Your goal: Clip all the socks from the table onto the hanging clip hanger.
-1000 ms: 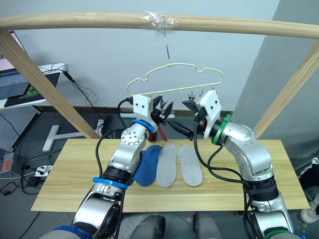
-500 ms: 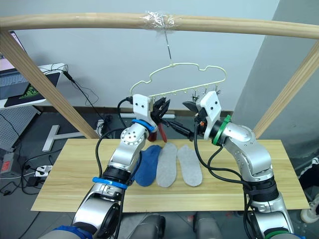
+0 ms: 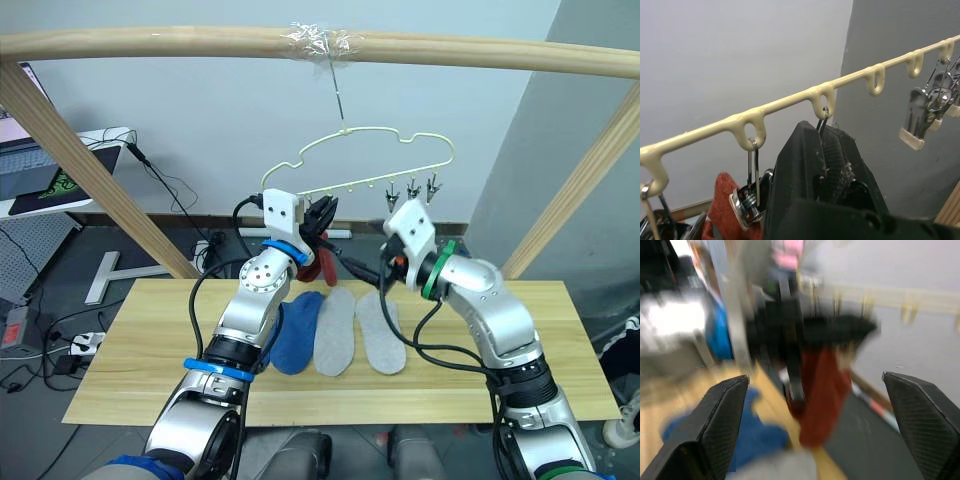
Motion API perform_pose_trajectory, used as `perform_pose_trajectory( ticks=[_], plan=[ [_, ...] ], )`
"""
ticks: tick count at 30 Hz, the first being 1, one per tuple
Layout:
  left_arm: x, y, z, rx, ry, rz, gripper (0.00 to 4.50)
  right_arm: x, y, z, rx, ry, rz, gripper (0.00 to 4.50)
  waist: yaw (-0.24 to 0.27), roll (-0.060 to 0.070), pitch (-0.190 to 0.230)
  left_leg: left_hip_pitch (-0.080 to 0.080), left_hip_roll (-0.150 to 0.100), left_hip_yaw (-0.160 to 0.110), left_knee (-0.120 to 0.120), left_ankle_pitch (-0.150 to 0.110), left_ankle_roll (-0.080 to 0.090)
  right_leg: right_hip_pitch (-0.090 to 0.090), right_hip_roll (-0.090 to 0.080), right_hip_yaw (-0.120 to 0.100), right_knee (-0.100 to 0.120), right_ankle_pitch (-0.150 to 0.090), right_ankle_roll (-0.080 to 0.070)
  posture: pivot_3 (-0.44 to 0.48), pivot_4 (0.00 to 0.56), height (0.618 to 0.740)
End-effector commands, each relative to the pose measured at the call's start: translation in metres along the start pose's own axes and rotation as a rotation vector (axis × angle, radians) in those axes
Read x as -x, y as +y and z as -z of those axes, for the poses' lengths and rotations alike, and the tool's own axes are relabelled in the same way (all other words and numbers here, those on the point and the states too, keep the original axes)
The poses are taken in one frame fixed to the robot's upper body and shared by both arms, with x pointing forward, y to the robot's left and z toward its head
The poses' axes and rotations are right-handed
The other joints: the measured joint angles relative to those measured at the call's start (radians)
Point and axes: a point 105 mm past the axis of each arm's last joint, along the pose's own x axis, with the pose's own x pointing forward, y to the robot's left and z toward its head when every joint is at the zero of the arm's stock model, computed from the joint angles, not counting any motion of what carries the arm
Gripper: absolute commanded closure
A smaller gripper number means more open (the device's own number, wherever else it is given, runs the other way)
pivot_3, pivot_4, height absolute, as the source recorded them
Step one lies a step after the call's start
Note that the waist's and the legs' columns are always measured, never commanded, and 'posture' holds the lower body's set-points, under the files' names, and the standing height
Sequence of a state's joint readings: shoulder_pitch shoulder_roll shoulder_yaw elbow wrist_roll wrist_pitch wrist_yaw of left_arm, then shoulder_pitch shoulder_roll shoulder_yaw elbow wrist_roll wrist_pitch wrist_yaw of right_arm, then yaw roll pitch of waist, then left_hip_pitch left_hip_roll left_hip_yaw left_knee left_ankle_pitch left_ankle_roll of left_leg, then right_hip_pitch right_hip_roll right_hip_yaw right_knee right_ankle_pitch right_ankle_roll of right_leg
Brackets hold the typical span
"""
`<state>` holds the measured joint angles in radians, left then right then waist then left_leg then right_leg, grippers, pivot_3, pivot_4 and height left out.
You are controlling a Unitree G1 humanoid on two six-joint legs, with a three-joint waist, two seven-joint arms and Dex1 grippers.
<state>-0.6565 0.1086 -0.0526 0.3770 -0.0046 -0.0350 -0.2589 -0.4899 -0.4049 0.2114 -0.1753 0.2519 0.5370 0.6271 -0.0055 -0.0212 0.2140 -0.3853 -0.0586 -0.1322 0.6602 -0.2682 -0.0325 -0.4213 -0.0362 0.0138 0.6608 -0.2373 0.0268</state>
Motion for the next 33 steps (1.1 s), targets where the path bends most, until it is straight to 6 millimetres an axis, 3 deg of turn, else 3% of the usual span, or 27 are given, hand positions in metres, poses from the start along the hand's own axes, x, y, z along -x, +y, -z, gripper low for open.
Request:
perform_pose_trajectory(
  ticks=[1, 10, 15, 23, 26, 33],
  plan=[
    [0.005, 0.007, -0.015, 0.128, -0.047, 0.002, 4.50, -0.006, -0.001, 0.036, 0.028, 0.104, 0.047, 0.00, 0.000, 0.000, 0.000, 0.000, 0.000, 0.000, 0.000, 0.000, 0.000, 0.000, 0.000, 0.000, 0.000, 0.000, 0.000, -0.003, 0.221, 0.740],
    [0.026, 0.015, -0.007, 0.217, 0.001, 0.026, 4.50, -0.017, 0.018, 0.118, -0.005, 0.312, -0.001, 0.00, -0.005, 0.000, 0.001, 0.002, 0.000, 0.001, 0.000, 0.001, -0.001, 0.001, 0.000, 0.000, 0.001, 0.000, 0.000, 0.014, 0.224, 0.740],
    [0.030, 0.011, -0.006, 0.215, 0.011, 0.032, 4.50, -0.024, 0.015, 0.148, -0.014, 0.403, 0.034, 0.00, -0.007, 0.001, 0.001, 0.003, 0.000, 0.002, 0.000, 0.001, -0.001, 0.001, 0.001, 0.001, 0.002, 0.000, 0.000, 0.019, 0.226, 0.740],
    [0.031, 0.008, -0.007, 0.216, 0.013, 0.033, 4.50, -0.022, 0.007, 0.174, -0.024, 0.480, 0.084, 0.00, -0.009, 0.001, 0.001, 0.004, 0.001, 0.003, 0.000, 0.001, 0.000, 0.002, 0.001, 0.001, 0.002, 0.000, 0.000, 0.037, 0.232, 0.740],
    [0.033, 0.007, -0.006, 0.218, 0.017, 0.035, 4.50, -0.017, 0.016, 0.181, -0.056, 0.500, 0.029, 0.65, -0.010, 0.001, 0.001, 0.005, 0.001, 0.003, 0.000, 0.001, 0.000, 0.002, 0.001, 0.001, 0.002, 0.000, 0.000, 0.037, 0.232, 0.740],
    [0.032, 0.009, -0.008, 0.214, 0.015, 0.034, 4.50, -0.007, 0.025, 0.187, -0.104, 0.524, -0.010, 3.10, -0.009, 0.001, 0.001, 0.005, 0.001, 0.002, 0.000, 0.000, 0.001, 0.003, 0.001, 0.001, 0.002, 0.000, 0.000, 0.040, 0.228, 0.740]
  ],
)
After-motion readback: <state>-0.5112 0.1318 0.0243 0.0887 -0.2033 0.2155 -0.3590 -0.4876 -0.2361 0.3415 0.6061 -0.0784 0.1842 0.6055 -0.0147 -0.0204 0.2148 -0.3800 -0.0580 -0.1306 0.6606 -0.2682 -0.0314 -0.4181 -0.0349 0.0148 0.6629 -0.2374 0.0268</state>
